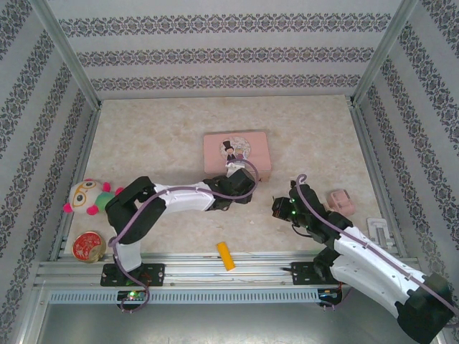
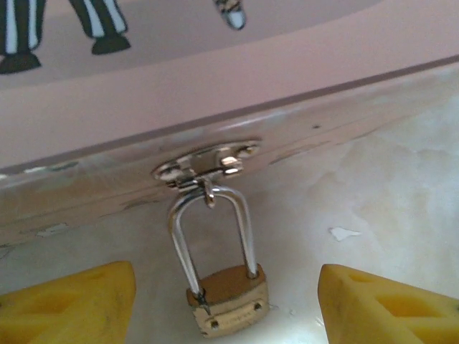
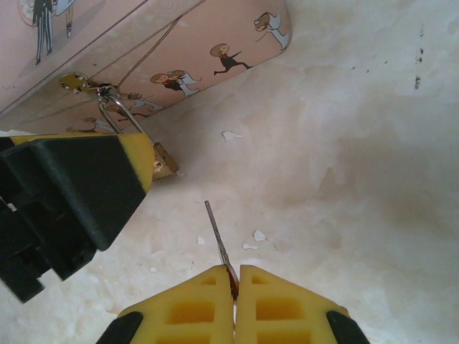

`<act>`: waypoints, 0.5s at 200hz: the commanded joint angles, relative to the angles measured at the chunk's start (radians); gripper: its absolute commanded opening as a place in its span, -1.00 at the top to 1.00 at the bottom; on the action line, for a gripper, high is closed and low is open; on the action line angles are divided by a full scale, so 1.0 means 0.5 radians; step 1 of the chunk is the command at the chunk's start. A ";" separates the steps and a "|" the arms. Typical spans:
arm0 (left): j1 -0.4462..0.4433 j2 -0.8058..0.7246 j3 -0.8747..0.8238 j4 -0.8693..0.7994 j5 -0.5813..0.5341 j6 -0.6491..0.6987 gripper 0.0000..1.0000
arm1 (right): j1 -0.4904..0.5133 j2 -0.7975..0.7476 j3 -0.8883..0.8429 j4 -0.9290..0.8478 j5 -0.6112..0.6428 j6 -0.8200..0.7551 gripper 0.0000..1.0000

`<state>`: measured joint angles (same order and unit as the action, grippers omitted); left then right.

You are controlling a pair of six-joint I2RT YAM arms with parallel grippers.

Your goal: Unlock the padlock with the key

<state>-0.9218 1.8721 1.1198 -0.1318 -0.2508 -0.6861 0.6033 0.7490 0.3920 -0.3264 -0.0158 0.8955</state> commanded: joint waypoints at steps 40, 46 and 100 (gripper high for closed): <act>-0.019 0.153 0.139 -0.144 -0.121 -0.049 -0.28 | -0.065 0.142 -0.014 0.075 -0.129 -0.043 1.00; -0.018 0.166 0.151 -0.147 -0.122 -0.050 -0.25 | -0.068 0.158 -0.012 0.085 -0.135 -0.048 1.00; -0.012 0.241 0.191 -0.114 -0.151 -0.057 -0.18 | -0.093 0.285 -0.011 0.189 -0.180 -0.096 1.00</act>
<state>-0.9218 1.9713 1.1862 -0.1658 -0.2939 -0.6983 0.5709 0.8749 0.3920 -0.2707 -0.0868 0.8791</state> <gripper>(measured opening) 0.593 0.051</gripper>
